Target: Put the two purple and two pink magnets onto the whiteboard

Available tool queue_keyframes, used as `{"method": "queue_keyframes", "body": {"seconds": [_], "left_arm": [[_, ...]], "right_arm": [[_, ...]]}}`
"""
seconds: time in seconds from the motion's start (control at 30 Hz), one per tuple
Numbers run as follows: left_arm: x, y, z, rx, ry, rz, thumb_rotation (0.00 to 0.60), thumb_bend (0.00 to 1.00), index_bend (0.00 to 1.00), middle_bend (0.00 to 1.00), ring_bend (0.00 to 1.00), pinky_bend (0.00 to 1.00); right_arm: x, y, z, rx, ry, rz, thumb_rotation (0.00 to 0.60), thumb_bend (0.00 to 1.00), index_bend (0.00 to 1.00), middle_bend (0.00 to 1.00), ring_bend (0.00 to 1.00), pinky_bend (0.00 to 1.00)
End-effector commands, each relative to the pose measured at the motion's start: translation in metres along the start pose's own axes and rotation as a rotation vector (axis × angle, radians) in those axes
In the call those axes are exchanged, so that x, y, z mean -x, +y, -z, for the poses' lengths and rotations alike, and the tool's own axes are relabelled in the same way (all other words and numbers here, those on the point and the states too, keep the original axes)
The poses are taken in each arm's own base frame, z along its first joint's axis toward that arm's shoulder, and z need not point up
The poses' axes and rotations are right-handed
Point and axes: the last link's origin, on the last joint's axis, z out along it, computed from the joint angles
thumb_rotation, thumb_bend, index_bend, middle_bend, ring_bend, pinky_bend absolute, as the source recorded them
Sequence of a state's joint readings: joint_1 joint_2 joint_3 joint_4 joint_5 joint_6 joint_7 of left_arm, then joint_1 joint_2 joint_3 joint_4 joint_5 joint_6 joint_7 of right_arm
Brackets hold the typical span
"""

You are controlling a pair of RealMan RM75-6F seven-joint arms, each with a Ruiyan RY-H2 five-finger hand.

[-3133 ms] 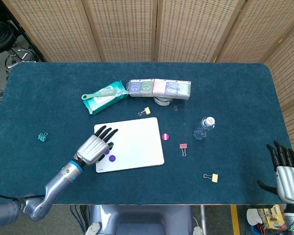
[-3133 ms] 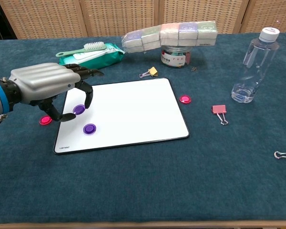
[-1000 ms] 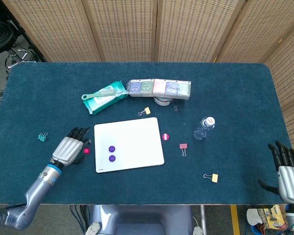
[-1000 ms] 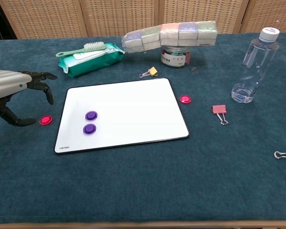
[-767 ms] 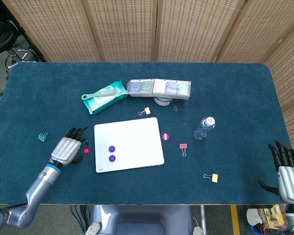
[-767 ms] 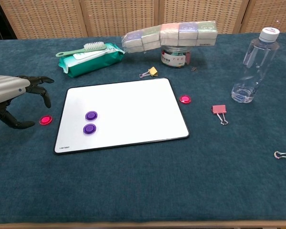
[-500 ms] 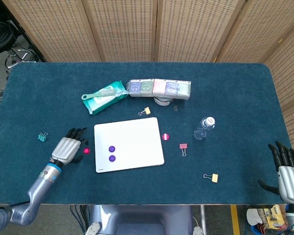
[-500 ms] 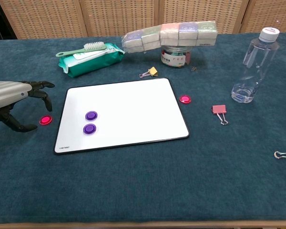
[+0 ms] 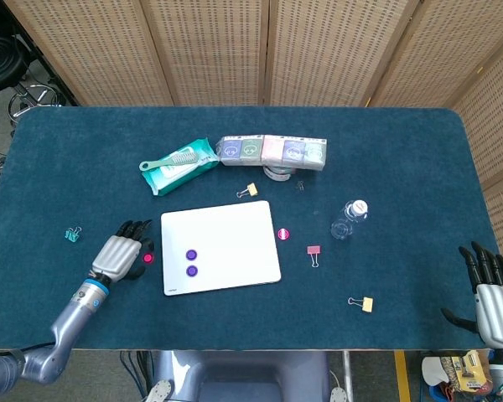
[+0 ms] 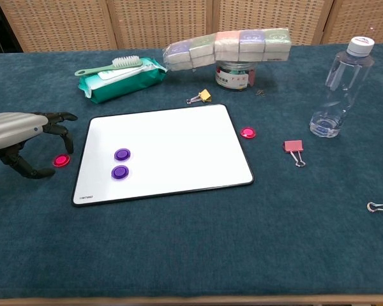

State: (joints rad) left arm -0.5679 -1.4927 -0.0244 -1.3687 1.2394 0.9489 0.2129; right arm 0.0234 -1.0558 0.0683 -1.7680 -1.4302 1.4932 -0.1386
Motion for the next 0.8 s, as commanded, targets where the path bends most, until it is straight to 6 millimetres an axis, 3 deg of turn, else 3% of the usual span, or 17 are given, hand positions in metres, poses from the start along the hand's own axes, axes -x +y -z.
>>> {"method": "queue_keyframes", "body": {"seconds": [0.03, 0.37, 0.7, 0.8], "left_arm": [[0.000, 0.000, 0.000, 0.002, -0.002, 0.003, 0.600, 0.31, 0.39, 0.00, 0.00, 0.00], [0.001, -0.001, -0.001, -0.001, -0.004, 0.009, 0.600, 0.32, 0.60, 0.00, 0.00, 0.00], [-0.004, 0.000, -0.001, 0.001, 0.010, 0.024, 0.600, 0.33, 0.61, 0.00, 0.00, 0.00], [-0.016, 0.003, -0.001, 0.014, 0.041, 0.037, 0.600, 0.33, 0.61, 0.00, 0.00, 0.00]], "right_arm": [[0.000, 0.000, 0.000, 0.000, -0.001, 0.000, 0.600, 0.00, 0.03, 0.00, 0.00, 0.00], [0.000, 0.000, 0.000, 0.000, -0.001, -0.001, 0.600, 0.00, 0.03, 0.00, 0.00, 0.00], [0.001, 0.000, 0.000, 0.001, -0.003, 0.000, 0.600, 0.00, 0.03, 0.00, 0.00, 0.00], [0.001, 0.000, 0.000, 0.000, -0.006, 0.001, 0.600, 0.00, 0.03, 0.00, 0.00, 0.00]]}}
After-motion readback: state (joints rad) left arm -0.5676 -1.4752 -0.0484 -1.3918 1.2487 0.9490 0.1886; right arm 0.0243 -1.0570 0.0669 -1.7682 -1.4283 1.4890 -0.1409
